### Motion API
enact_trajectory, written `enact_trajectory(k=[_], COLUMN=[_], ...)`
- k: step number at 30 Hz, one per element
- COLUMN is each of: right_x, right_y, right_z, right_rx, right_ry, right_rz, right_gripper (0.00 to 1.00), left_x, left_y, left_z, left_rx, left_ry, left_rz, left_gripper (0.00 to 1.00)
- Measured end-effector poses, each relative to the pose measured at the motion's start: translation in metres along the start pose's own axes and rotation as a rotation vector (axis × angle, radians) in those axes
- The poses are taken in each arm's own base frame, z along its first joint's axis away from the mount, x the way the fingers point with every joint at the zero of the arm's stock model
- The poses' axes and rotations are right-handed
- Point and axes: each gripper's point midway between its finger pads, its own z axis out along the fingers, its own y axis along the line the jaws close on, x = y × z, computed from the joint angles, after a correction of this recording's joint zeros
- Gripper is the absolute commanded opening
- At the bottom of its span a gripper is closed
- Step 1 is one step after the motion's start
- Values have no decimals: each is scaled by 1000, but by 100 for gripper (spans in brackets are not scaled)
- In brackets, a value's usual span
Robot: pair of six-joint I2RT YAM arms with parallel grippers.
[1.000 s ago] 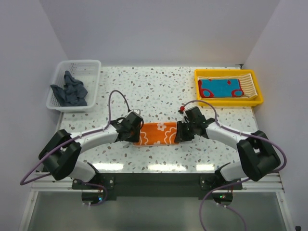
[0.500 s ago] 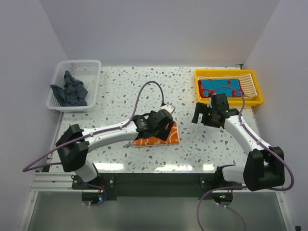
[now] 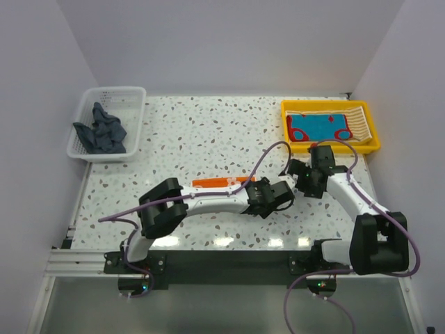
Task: Fold and stack the towels
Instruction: Neatly place the folded towel into the bin
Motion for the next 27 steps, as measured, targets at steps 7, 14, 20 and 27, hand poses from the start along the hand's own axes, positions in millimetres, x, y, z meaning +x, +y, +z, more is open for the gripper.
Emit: enact_trajectory(k=[7,14,20,27], right_x=[2,5,7,9], right_y=[1,5,8,16], right_z=[1,4,7,9], right_rx=[-10,-36,-57,-106], right_ry=[4,10,8,13], right_rz=[7,22,30,49], right_gripper=[98,98,98,98], left_x=[10,17,18,21], left_y=[2,5,10,18], left_z=[19,31,35,39], left_rx=[-46,-83,-128,-121], left_ry=[28,43,29,-3], left_rz=[31,45,42,-29], left_gripper=[57,52,34,0])
